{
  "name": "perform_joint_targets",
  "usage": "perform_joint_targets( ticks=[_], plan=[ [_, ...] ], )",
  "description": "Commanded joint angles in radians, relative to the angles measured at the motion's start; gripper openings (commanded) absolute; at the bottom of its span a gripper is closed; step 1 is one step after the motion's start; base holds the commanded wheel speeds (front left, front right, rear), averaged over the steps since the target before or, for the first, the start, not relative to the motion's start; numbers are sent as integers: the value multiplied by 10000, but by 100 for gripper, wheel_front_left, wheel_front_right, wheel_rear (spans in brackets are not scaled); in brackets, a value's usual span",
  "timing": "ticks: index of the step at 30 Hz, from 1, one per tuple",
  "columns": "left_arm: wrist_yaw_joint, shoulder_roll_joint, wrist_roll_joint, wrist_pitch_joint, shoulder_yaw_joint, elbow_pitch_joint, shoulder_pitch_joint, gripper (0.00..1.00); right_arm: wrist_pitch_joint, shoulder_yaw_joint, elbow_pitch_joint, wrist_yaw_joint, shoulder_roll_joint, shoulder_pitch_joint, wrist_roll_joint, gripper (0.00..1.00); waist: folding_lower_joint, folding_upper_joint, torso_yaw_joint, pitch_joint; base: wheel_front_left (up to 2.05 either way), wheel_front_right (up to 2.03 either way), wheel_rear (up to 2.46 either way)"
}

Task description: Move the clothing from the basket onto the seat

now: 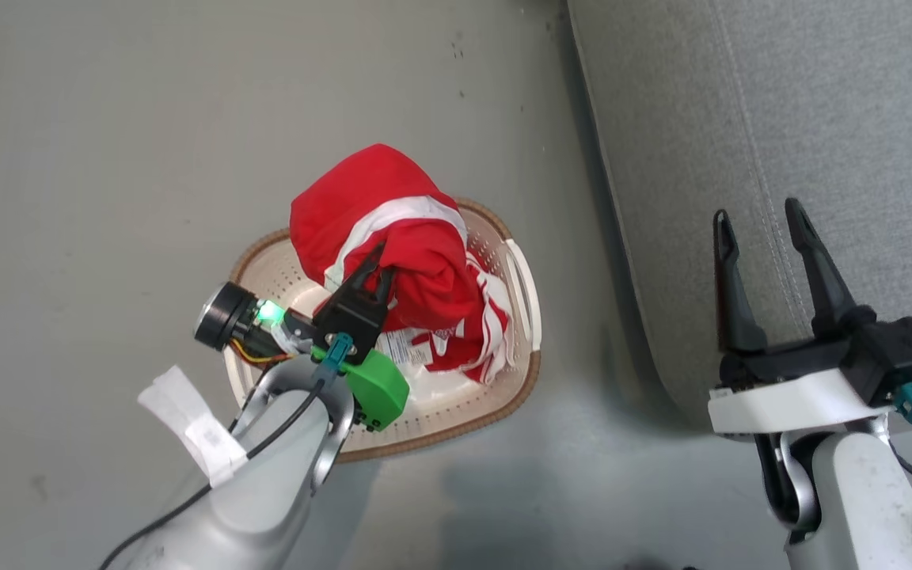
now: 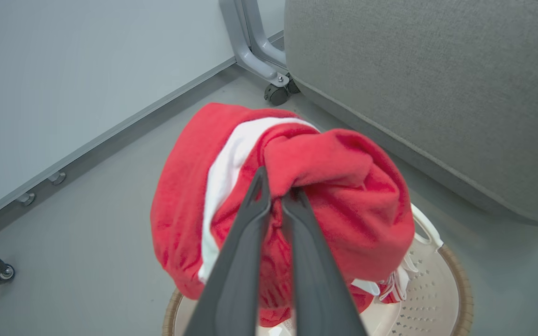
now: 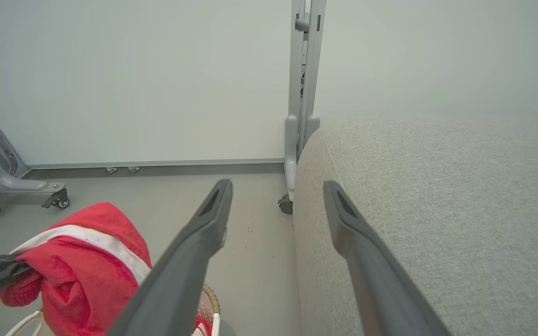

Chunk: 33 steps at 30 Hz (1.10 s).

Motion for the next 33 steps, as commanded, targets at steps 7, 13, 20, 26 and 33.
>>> perform_joint_targets(
  ticks=[7, 13, 20, 26, 33],
  plan=[
    [332, -26, -356, -19, 859, -2272, 1890, 0, -33, 98, 364, 1, -193, 1357, -7, 100, 1, 0, 864, -3568, 0, 0, 0],
    [370, 10, -308, -19, 1428, -3558, 2817, 0, -33, 349, 551, 1, -206, 2003, 38, 100, 1, 0, 809, -4387, 0, 0, 0],
    [280, -17, -191, -20, 1787, -4322, 3272, 0, -33, 559, 556, 1, -167, 2273, 90, 100, 1, 0, 781, -4745, 0, 0, 0],
    [202, -78, -118, -20, 1944, -4616, 3349, 0, -33, 670, 462, 1, -141, 2391, 117, 100, 1, 0, 806, -4780, 0, 0, 0],
    [75, -171, -76, -20, 1973, -4666, 3361, 0, -33, 795, 424, 1, -196, 2341, 127, 100, 1, 0, 810, -4729, 0, 0, 0]
  ],
)
